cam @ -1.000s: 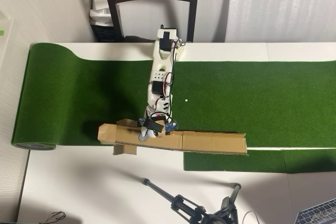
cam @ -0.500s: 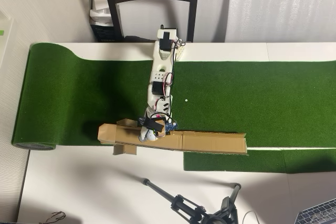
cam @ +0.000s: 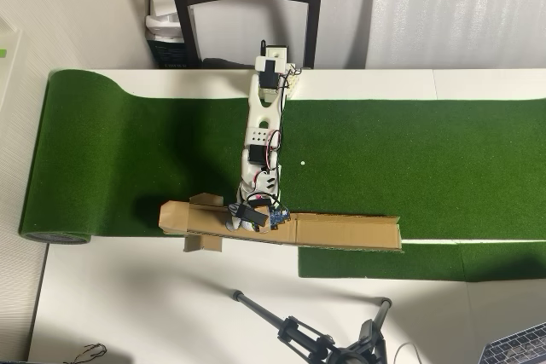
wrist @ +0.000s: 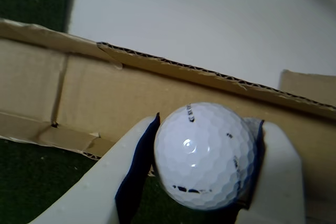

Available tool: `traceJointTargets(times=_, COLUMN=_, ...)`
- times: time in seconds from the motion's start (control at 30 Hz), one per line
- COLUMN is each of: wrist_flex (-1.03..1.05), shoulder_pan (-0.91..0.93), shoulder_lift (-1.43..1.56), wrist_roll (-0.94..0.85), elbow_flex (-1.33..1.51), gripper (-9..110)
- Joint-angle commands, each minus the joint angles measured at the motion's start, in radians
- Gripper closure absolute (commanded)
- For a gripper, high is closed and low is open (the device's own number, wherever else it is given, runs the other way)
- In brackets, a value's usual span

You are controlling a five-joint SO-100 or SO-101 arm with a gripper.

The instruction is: Pick up the golf ball and place it on the gray mark at the back.

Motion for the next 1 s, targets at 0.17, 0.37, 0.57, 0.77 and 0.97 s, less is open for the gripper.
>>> traceJointTargets(times=0.17, wrist_flex=-0.026, shoulder_pan=0.002, shoulder_lift=0.049, wrist_roll=-0.006, elbow_flex=-0.118, gripper=73)
traceJointTargets(times=0.37, wrist_flex=-0.025, shoulder_pan=0.003, shoulder_lift=0.049, wrist_roll=-0.008, elbow_flex=-0.123, gripper=61)
traceJointTargets(times=0.57, wrist_flex=-0.025, shoulder_pan=0.003, shoulder_lift=0.049, wrist_roll=-0.008, elbow_flex=-0.123, gripper=52)
traceJointTargets(times=0.77, wrist_flex=-0.025, shoulder_pan=0.005, shoulder_lift=0.049, wrist_roll=-0.008, elbow_flex=-0.121, gripper=52)
traceJointTargets(times=0.97, wrist_flex=-0.002, shoulder_pan=0.005, shoulder_lift=0.052, wrist_roll=0.0, elbow_flex=-0.127, gripper=52)
